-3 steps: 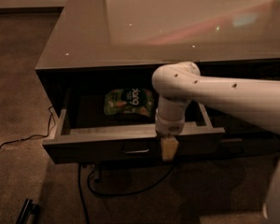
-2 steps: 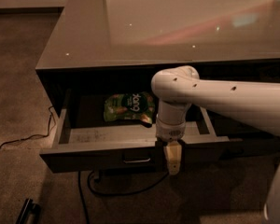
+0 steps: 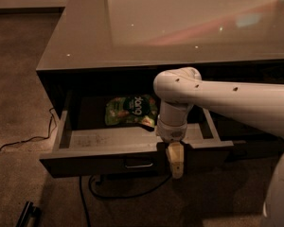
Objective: Open top drawer
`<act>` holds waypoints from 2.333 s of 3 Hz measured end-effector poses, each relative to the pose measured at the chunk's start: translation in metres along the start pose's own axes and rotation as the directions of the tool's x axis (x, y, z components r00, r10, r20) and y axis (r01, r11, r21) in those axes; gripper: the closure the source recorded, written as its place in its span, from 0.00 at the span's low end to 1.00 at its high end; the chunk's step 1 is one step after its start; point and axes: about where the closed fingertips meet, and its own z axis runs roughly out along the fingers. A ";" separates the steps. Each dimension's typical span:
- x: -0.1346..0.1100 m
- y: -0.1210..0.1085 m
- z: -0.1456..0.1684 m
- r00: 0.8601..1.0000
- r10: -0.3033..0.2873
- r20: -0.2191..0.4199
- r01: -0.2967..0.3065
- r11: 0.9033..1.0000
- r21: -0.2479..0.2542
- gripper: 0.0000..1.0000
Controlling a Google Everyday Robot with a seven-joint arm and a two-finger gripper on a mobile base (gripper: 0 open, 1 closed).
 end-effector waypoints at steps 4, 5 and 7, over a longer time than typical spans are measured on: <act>0.017 -0.019 -0.085 0.999 0.013 0.046 -0.023 0.977 0.211 0.19; 0.038 -0.028 -0.099 0.991 0.019 0.130 -0.052 0.966 0.255 0.42; 0.060 -0.049 -0.098 0.958 0.004 0.287 -0.087 0.957 0.276 0.88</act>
Offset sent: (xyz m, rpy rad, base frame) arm 0.0283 0.0011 0.0801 -0.0100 -0.1978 -0.0039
